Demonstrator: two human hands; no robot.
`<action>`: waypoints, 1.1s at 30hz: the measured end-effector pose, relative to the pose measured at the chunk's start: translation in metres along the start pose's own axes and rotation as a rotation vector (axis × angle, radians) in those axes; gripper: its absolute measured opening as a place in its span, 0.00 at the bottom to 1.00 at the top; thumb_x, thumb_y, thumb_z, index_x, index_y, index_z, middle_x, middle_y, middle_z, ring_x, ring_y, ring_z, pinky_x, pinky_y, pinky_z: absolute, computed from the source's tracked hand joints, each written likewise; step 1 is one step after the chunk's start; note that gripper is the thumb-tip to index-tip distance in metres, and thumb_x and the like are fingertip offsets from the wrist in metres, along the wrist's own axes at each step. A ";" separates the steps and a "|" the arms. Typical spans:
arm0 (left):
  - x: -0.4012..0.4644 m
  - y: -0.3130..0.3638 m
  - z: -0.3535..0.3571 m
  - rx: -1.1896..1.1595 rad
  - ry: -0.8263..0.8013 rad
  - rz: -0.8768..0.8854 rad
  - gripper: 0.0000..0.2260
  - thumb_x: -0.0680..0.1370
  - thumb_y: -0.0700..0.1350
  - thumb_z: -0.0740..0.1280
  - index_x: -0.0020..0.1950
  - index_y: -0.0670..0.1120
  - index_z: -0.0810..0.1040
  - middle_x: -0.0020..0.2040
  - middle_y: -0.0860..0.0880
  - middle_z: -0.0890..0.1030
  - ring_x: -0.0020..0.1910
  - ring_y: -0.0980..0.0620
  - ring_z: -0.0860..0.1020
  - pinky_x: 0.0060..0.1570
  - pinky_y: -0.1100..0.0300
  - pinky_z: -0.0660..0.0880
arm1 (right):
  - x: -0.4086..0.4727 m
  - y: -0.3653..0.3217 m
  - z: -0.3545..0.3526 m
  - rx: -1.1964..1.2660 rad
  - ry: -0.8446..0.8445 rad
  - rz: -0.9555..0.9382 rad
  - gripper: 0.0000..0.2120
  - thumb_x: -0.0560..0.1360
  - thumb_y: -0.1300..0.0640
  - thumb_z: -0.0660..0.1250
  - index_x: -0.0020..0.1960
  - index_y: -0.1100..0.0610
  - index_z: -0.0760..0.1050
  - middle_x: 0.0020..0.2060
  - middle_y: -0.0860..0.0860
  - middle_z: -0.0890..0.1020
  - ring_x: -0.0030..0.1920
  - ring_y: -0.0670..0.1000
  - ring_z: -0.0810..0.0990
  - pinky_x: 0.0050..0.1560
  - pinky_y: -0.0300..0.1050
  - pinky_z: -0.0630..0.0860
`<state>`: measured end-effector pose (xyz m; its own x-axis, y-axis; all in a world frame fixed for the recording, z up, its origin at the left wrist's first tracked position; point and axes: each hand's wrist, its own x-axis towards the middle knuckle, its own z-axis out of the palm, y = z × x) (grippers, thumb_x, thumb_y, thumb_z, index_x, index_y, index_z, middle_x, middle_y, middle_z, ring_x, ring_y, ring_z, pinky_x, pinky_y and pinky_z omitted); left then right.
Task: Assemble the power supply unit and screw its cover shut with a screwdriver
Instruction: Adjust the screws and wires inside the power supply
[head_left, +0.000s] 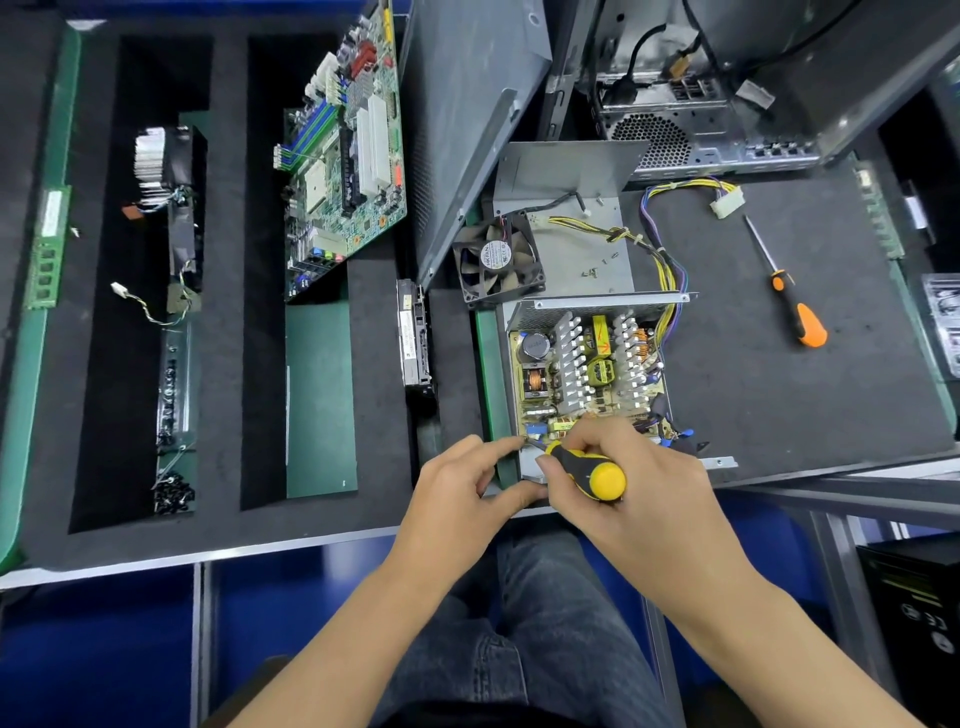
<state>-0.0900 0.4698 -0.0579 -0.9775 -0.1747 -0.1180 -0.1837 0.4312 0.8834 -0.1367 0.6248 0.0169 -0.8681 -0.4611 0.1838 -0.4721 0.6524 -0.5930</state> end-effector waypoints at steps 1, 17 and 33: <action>0.000 0.000 0.000 0.000 -0.002 0.001 0.19 0.71 0.44 0.78 0.62 0.47 0.84 0.33 0.55 0.64 0.33 0.58 0.67 0.35 0.65 0.65 | -0.001 0.000 0.001 -0.011 -0.005 -0.004 0.14 0.76 0.46 0.65 0.46 0.57 0.76 0.32 0.47 0.79 0.30 0.49 0.75 0.32 0.41 0.70; -0.003 0.000 0.001 -0.059 -0.007 -0.029 0.22 0.70 0.52 0.68 0.62 0.49 0.83 0.32 0.56 0.62 0.32 0.59 0.66 0.35 0.67 0.64 | -0.010 0.000 0.003 -0.076 0.003 -0.097 0.10 0.76 0.49 0.66 0.48 0.55 0.73 0.35 0.46 0.78 0.37 0.50 0.73 0.36 0.36 0.69; -0.003 0.000 0.000 -0.039 -0.001 -0.020 0.21 0.71 0.50 0.68 0.63 0.50 0.82 0.32 0.56 0.63 0.33 0.59 0.67 0.35 0.64 0.66 | -0.012 -0.001 0.006 -0.030 0.042 -0.027 0.09 0.77 0.46 0.65 0.49 0.51 0.70 0.35 0.45 0.78 0.38 0.50 0.73 0.36 0.35 0.70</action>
<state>-0.0870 0.4707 -0.0576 -0.9739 -0.1815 -0.1361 -0.1987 0.3932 0.8977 -0.1247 0.6261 0.0106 -0.8603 -0.4537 0.2324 -0.4993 0.6580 -0.5636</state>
